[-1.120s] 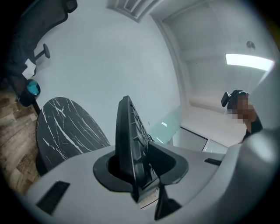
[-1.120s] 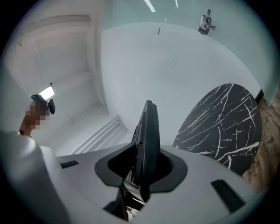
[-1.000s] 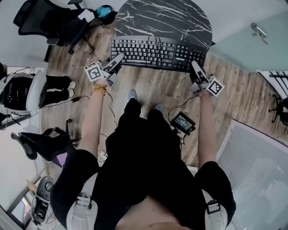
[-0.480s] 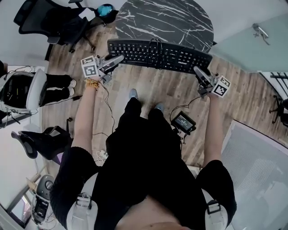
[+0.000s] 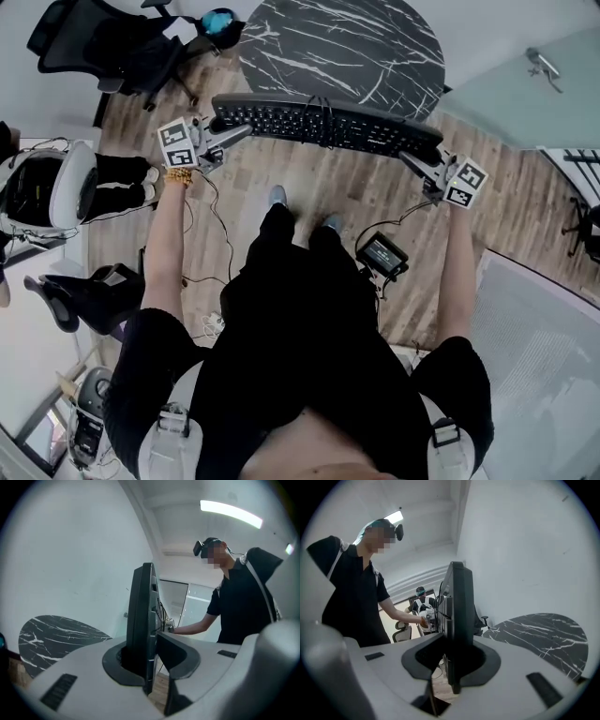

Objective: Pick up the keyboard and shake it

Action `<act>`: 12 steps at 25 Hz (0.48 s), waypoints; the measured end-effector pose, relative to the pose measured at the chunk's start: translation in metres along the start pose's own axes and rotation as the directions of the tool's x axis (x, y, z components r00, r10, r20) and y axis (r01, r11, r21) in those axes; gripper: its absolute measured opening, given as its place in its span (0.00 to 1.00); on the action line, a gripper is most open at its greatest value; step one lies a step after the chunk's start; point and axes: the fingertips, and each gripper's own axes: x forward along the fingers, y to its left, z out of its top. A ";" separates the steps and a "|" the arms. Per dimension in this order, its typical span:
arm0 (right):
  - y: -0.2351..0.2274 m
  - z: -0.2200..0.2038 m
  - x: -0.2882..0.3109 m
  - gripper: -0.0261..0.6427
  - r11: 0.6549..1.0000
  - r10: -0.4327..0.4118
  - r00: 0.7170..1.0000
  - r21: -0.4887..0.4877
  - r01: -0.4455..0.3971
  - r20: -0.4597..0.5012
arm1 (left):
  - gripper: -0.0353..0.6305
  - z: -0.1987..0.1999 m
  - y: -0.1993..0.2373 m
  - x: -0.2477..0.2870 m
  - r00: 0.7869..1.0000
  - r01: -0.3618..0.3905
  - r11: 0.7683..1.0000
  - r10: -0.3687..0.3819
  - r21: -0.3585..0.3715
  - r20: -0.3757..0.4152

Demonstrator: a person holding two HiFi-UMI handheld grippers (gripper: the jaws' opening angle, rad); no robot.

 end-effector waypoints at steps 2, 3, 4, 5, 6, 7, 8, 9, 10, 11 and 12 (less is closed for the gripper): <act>0.004 0.004 -0.002 0.20 0.998 0.002 1.000 -0.069 -0.003 -0.023 | 0.20 0.003 -0.006 0.002 0.999 0.010 0.998 -0.008 0.066 -0.038; 0.006 0.007 -0.003 0.20 0.995 0.001 0.999 -0.101 -0.005 -0.036 | 0.20 0.006 -0.009 0.003 0.999 0.013 0.995 -0.008 0.097 -0.054; 0.009 0.010 -0.004 0.20 0.991 -0.002 0.999 -0.135 -0.005 -0.051 | 0.20 0.010 -0.011 0.004 0.998 0.015 0.992 -0.007 0.126 -0.062; 0.011 0.013 -0.005 0.19 0.985 -0.007 0.998 -0.172 -0.004 -0.067 | 0.20 0.015 -0.014 0.005 0.998 0.017 0.988 -0.007 0.156 -0.064; 0.014 0.017 -0.006 0.19 0.977 -0.017 0.996 -0.212 -0.002 -0.086 | 0.20 0.021 -0.016 0.006 0.998 0.020 0.982 -0.008 0.187 -0.063; 0.016 0.019 -0.006 0.19 0.966 -0.029 0.994 -0.258 0.000 -0.109 | 0.20 0.027 -0.019 0.007 0.998 0.025 0.975 -0.011 0.221 -0.066; 0.019 0.020 -0.006 0.19 0.951 -0.044 0.989 -0.308 -0.001 -0.139 | 0.20 0.032 -0.023 0.008 0.997 0.032 0.966 -0.014 0.258 -0.074; 0.023 0.020 -0.004 0.19 0.932 -0.059 0.983 -0.362 -0.008 -0.175 | 0.20 0.037 -0.028 0.009 0.996 0.044 0.954 -0.018 0.296 -0.091; 0.026 0.018 -0.003 0.19 0.911 -0.076 0.974 -0.411 -0.018 -0.211 | 0.20 0.041 -0.034 0.010 0.993 0.060 0.940 -0.023 0.335 -0.115; 0.028 0.016 -0.001 0.18 0.891 -0.093 0.966 -0.452 -0.027 -0.240 | 0.20 0.044 -0.040 0.010 0.989 0.078 0.925 -0.026 0.371 -0.144; 0.029 0.014 -0.001 0.18 0.874 -0.109 0.961 -0.484 -0.029 -0.255 | 0.20 0.047 -0.044 0.011 0.984 0.095 0.911 -0.025 0.401 -0.176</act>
